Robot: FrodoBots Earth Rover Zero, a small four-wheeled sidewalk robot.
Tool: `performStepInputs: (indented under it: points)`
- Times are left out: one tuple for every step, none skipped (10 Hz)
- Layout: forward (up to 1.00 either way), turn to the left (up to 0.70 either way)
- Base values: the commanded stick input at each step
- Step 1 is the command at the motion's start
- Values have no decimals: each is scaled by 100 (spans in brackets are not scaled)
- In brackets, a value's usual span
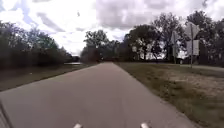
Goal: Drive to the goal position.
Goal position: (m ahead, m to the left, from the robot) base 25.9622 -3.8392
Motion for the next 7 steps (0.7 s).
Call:
performStepInputs:
  points:
    - [100,0]
    - [100,0]
    - [100,0]
    - [100,0]
    - [100,0]
    - [100,0]
    - [100,0]
